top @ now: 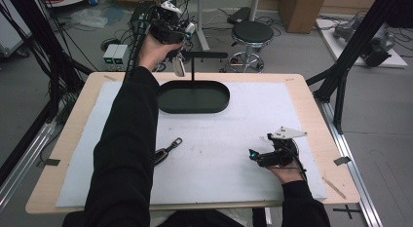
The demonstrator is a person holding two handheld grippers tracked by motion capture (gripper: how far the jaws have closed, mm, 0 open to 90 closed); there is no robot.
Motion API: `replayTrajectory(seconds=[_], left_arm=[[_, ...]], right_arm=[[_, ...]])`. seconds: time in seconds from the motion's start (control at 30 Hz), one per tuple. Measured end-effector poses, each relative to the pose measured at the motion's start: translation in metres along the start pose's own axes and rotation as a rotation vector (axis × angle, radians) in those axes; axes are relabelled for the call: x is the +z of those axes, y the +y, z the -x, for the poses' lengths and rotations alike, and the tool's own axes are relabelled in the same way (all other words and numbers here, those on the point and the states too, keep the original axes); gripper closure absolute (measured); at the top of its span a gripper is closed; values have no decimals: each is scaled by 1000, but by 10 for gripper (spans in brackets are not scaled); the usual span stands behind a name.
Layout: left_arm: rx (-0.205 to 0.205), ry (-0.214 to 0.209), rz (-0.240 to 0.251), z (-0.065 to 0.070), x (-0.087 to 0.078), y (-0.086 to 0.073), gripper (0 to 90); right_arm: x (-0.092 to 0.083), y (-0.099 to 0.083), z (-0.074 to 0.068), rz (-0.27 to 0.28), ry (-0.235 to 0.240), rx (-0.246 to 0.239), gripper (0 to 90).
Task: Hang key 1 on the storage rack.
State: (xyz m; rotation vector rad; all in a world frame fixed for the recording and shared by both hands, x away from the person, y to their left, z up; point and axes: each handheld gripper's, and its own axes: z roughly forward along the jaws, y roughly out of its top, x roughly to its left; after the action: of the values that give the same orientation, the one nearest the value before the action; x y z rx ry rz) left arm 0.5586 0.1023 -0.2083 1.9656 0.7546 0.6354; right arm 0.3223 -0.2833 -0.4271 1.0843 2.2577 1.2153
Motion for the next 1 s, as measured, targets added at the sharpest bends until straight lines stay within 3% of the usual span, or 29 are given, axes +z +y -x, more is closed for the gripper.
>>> replayTrajectory(seconds=[0.23, 0.5, 0.6, 0.67, 0.73, 0.8, 0.97, 1.0], left_arm=[[3, 60, 16, -1, 3, -1, 746], [-2, 80, -32, 3, 18, -6, 744], [-15, 70, -40, 5, 20, -7, 743], [-44, 62, -31, 5, 19, -7, 731], [-76, 83, -10, 6, 17, -8, 592], [-73, 111, -27, 6, 14, -9, 483], [-73, 102, -48, 4, 8, -15, 265], [-74, 96, -47, 4, 7, -16, 188]], right_arm=[[1, 0, 0, -3, 0, -4, 7], [0, 0, 0, -2, 0, -4, 7], [0, 0, 0, -4, -1, -3, 7], [0, -1, 1, -1, -2, -6, 8], [-1, -1, 1, -2, -3, -1, 8], [-1, -1, 1, -1, -3, 0, 7], [-1, -1, 0, 1, -3, -5, 8], [-1, 0, 0, 2, -5, -7, 8]])
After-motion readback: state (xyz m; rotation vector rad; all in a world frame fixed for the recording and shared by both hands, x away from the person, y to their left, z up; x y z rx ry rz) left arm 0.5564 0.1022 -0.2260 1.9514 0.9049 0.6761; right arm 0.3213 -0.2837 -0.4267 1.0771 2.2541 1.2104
